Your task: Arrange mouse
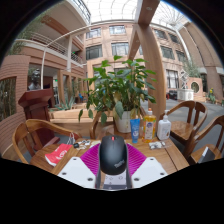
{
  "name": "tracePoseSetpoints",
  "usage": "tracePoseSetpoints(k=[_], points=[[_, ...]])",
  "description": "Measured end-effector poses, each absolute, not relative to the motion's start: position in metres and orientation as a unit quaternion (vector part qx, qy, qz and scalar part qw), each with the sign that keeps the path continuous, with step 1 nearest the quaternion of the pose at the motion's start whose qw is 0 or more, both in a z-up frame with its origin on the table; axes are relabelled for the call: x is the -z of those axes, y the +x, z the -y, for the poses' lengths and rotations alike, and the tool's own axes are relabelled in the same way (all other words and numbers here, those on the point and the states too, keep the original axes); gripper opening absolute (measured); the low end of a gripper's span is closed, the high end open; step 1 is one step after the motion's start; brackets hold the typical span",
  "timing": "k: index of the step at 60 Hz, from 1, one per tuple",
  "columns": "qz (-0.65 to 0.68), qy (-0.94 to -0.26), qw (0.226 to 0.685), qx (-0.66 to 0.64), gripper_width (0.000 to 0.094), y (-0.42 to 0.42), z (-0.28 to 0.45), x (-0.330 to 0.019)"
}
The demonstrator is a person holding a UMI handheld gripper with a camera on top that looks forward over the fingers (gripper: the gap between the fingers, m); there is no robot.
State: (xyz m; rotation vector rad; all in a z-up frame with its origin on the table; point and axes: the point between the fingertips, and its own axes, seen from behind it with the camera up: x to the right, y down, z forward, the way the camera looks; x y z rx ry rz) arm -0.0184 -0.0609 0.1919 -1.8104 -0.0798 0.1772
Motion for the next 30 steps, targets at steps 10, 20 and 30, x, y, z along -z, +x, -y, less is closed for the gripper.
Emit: tracePoseSetpoints(k=[10,20,30], points=[[0.026,-0.851,0.524,-0.020,0.0346,0.034,0.035,-0.073],[0.019,-0.885,0.465,-0.018,0.0387,0.050,0.037,-0.013],[0.006,-0.902,0.432,-0.026,0.0456,0.054,0.041,0.010]])
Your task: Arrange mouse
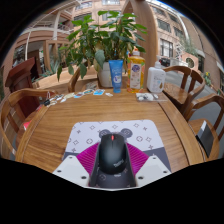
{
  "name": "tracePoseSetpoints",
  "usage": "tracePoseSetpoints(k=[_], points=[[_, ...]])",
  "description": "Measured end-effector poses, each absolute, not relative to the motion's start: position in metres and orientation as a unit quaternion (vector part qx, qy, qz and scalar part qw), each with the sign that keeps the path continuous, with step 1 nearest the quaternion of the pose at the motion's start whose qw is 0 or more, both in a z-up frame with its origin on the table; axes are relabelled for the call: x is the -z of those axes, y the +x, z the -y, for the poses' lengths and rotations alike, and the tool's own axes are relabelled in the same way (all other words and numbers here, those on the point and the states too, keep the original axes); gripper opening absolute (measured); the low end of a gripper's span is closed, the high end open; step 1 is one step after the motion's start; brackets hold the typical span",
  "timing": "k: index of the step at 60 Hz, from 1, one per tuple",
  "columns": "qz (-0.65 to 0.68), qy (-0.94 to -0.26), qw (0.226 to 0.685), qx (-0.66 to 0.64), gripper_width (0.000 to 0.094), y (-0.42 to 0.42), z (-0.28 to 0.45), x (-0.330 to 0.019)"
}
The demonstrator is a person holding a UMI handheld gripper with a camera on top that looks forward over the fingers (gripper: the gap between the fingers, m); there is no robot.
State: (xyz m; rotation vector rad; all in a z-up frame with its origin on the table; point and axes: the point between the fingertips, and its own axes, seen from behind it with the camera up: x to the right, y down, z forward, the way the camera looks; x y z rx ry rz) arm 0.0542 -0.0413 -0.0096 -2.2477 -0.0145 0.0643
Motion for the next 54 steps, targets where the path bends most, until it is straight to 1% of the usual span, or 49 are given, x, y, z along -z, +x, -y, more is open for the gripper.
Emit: tracePoseSetpoints(k=[2,4,7,10,11,14,17,23,33,40,54], points=[[0.005,-0.900,0.436,-0.027,0.0472,0.055,0.041,0.008],[0.005,-0.897,0.442,-0.025,0.0521,0.057,0.042,0.004],[0.006,-0.897,0.441,-0.018,0.0656,0.059,0.047,-0.005],[0.007,-0.895,0.446,-0.016,0.0833,0.059,0.054,-0.017],[0.006,-0.894,0.448,-0.015,0.0869,0.059,0.057,-0.022],[0.003,-0.889,0.457,-0.012,0.0839,0.059,0.065,-0.040],[0.002,-0.882,0.472,-0.007,0.0863,0.059,0.075,-0.060],[0.006,-0.869,0.494,0.006,0.0856,0.057,0.101,-0.096],[0.017,-0.855,0.517,0.017,0.0856,0.047,0.158,-0.140],[0.020,-0.850,0.525,0.018,0.0854,0.040,0.193,-0.159],[0.026,-0.846,0.531,0.026,0.0851,0.033,0.256,-0.168]])
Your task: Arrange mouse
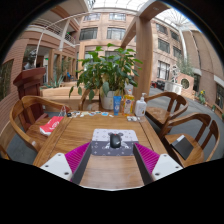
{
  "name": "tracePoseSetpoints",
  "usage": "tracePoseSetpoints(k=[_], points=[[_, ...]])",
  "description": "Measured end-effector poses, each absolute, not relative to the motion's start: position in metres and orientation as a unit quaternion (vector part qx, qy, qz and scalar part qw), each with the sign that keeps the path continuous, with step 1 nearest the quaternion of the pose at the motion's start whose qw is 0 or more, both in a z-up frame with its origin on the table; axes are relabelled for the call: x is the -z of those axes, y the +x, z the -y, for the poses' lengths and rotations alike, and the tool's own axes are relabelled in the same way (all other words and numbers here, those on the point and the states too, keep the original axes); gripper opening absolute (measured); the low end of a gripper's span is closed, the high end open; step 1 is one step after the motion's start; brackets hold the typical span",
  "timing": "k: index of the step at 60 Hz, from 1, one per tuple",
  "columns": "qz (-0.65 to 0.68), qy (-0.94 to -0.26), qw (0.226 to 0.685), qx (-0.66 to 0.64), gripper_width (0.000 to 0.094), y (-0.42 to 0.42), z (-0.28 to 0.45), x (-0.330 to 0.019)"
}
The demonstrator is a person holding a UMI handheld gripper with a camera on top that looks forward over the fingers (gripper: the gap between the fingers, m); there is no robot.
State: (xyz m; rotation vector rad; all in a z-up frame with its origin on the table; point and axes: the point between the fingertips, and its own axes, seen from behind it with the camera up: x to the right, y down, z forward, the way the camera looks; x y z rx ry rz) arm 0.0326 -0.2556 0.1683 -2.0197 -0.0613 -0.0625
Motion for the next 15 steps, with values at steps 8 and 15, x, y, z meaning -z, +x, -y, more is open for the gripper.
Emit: tracePoseSetpoints(k=[8,15], points=[[0.022,-0.849,0.527,0.029,0.0852,0.037,0.270,-0.166],[0.020,-0.843,0.536,0.039,0.0852,0.043,0.270,-0.173]])
